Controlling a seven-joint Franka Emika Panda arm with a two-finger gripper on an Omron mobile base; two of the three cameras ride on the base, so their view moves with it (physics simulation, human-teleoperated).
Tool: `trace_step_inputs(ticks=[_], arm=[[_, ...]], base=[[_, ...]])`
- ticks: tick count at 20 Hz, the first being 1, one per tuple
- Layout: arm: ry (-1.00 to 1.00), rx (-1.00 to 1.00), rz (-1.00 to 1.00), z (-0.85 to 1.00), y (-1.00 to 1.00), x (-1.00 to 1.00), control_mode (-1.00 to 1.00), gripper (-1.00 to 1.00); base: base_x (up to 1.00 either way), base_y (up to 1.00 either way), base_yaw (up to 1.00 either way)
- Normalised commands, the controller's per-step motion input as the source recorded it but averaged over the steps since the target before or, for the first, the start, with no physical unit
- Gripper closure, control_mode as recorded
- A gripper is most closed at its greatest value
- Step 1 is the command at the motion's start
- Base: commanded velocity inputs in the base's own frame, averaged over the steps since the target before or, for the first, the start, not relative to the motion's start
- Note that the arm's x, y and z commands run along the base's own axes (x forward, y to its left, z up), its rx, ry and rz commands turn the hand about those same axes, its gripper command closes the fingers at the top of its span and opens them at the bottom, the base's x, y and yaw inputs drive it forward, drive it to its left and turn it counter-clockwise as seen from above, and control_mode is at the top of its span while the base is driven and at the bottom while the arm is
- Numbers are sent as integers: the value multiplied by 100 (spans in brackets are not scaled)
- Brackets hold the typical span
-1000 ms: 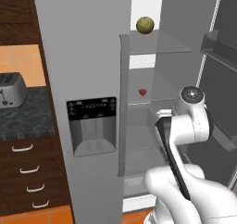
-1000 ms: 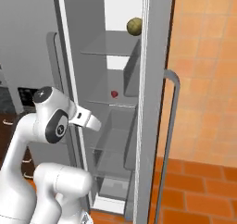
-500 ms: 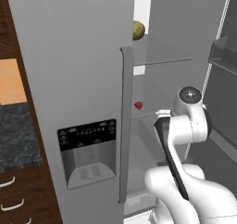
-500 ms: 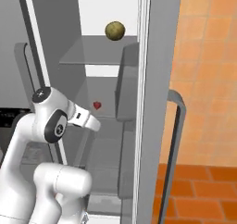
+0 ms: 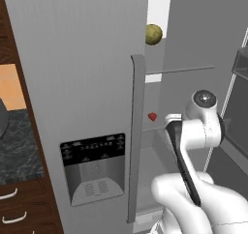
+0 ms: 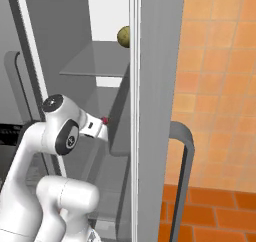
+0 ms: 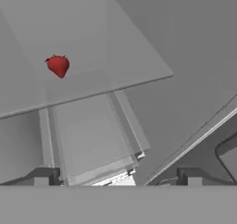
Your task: Take the strawberry from the fridge and place it on top of the pancake, located on the dining counter.
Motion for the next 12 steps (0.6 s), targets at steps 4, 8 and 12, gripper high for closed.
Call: trace_step_inputs(ticks=[4,8,12], arm=[[8,8,19,-12,5,100,-100,-100],[20,1,16,-13,24,99,-100,-100],[21,0,3,-1,34,94,-100,-100]], base=[[0,0,0],[0,0,0],[0,0,0]])
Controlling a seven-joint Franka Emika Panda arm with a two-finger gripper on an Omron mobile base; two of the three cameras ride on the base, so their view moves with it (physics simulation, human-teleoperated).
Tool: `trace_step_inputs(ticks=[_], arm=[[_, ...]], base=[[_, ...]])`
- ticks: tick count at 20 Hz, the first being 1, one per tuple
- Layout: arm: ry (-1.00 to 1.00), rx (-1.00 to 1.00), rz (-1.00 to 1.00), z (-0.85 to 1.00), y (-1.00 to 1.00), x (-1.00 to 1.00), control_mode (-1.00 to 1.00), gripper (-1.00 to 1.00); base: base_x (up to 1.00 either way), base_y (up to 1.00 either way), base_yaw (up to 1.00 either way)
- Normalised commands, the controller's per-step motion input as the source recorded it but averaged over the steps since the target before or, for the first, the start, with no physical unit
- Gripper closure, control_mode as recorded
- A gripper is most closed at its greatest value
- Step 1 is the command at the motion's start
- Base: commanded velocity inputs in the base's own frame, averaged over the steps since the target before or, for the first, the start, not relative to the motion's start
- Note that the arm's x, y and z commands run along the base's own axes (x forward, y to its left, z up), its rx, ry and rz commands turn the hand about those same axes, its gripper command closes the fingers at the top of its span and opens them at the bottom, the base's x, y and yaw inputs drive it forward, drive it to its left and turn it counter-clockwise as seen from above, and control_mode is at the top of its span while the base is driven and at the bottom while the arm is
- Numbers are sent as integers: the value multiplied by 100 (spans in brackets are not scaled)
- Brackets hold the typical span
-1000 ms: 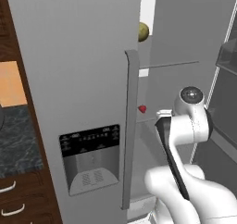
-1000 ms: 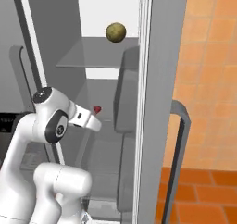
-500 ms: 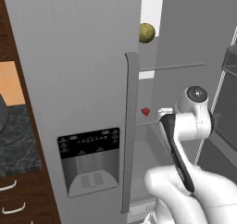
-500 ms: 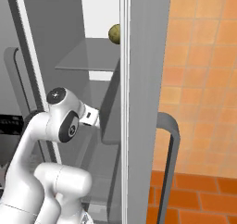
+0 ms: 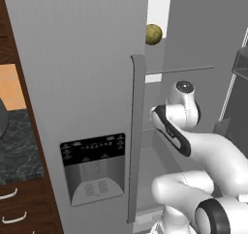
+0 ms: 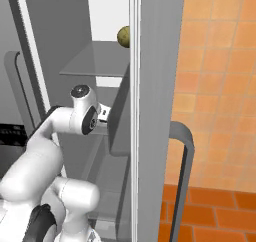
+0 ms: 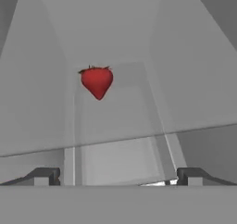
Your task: Take the strawberry from the fridge and place it on top of the pancake, located on the dining counter.
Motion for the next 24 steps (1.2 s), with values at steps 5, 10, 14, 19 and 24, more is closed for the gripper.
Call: trace_step_inputs(ticks=[5,10,14,19,24], arm=[[7,0,2,-36,15,76,-100,-100],[2,0,2,-49,0,47,-100,-100],[0,0,3,-48,1,34,-100,-100],[0,0,2,-31,3,42,-100,-100],[0,0,2,-22,8,19,-100,-100]], base=[[0,0,0],[0,0,0],[0,0,0],[0,0,0],[0,0,0]])
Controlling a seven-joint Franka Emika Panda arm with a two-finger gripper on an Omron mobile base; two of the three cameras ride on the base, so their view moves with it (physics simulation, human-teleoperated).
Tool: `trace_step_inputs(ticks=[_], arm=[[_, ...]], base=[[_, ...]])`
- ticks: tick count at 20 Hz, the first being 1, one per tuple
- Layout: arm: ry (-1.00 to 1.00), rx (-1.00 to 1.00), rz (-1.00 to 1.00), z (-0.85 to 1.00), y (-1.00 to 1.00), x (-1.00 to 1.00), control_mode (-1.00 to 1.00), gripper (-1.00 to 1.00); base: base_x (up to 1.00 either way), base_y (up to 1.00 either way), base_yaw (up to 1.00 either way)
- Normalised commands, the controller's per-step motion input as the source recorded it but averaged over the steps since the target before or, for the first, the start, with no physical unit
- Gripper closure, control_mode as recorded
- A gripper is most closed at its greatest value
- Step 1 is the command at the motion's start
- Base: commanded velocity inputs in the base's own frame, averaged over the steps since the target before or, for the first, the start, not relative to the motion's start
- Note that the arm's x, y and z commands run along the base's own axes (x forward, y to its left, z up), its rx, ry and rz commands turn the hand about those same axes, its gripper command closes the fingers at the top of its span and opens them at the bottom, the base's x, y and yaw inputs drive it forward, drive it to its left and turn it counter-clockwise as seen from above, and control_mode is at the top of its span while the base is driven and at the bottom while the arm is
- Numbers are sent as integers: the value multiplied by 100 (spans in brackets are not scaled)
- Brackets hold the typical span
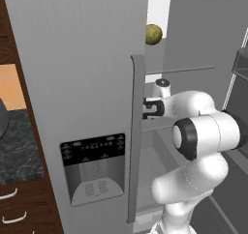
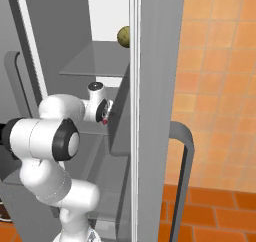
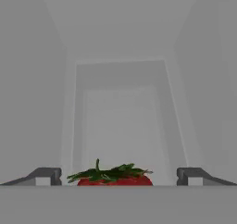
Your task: Take the strawberry from the fridge and place it on top of the pancake, located on the dining counter.
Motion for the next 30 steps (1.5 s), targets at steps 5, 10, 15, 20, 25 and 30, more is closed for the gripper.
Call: trace_step_inputs(ticks=[5,10,15,20,25,30], arm=[[0,0,0,-34,1,-35,-100,100],[-4,0,0,-29,9,-11,-100,100],[-19,0,1,-3,1,-66,-100,100],[-7,4,0,10,0,-100,-100,100],[0,4,0,73,0,-100,-100,100],[0,1,0,84,0,-99,-100,100]], base=[[0,0,0],[0,0,0],[0,0,0],[0,0,0],[0,0,0],[0,0,0]])
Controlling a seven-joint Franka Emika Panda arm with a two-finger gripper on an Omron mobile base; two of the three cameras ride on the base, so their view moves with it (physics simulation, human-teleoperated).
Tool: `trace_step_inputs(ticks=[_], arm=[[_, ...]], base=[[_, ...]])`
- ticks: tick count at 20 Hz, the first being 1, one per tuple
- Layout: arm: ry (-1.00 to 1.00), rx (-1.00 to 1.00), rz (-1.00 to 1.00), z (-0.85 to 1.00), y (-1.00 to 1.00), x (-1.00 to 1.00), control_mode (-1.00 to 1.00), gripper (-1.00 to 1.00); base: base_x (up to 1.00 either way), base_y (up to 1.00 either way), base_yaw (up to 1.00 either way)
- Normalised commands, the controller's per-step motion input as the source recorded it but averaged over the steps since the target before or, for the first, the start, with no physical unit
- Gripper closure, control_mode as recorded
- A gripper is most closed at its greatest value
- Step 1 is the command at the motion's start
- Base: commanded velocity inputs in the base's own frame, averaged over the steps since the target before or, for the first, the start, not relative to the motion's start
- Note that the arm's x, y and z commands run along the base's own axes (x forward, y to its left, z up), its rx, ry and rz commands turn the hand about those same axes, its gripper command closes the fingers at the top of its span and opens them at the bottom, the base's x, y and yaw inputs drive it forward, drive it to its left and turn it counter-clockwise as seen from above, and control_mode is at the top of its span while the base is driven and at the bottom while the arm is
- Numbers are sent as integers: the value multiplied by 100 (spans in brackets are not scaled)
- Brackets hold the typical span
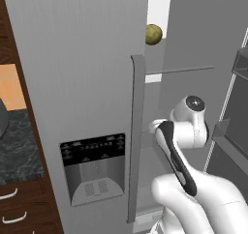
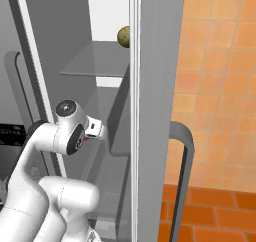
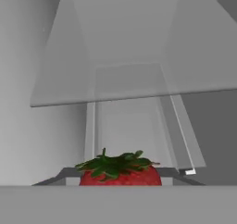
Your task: Take the strawberry from the fridge and place it on top of the pancake, located on the dining counter.
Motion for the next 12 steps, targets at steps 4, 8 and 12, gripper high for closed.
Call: trace_step_inputs(ticks=[4,8,12], arm=[[0,0,0,90,0,-82,-100,100],[2,0,0,82,0,-71,-100,100],[8,0,0,33,0,-42,-100,100]], base=[[0,0,0],[0,0,0],[0,0,0]])
